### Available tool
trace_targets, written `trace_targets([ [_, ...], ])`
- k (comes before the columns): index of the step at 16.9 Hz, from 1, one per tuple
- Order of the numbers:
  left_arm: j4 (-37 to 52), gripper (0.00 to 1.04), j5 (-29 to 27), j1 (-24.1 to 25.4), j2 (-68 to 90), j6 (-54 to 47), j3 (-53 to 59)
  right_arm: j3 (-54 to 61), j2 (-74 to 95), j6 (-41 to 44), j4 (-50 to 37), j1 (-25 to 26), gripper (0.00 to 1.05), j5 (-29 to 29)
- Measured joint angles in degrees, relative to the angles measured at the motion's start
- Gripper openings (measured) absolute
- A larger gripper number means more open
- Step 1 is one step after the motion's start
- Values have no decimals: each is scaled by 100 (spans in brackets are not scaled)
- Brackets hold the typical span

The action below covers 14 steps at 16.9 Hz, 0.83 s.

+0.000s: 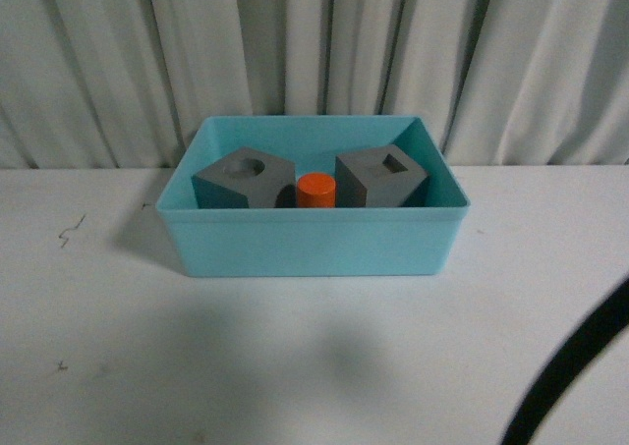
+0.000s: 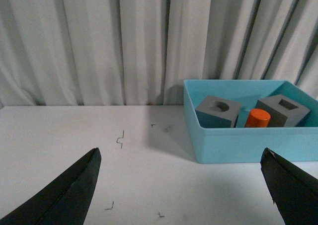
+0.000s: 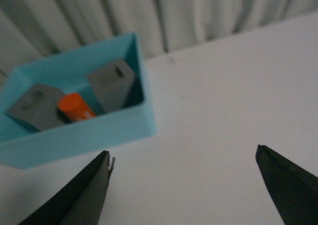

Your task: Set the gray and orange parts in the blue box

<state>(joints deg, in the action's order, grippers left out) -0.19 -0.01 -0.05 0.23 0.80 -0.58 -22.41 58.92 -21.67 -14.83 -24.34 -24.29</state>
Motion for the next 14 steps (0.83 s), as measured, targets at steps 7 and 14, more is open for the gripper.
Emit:
trace_targets([
  [7, -2, 98, 2, 0, 0, 0, 0, 1478, -1276, 1974, -2450, 988, 35, 953],
  [14, -2, 98, 0, 0, 0, 0, 0, 1880, -2249, 2129, -1777, 1558, 2, 1521],
])
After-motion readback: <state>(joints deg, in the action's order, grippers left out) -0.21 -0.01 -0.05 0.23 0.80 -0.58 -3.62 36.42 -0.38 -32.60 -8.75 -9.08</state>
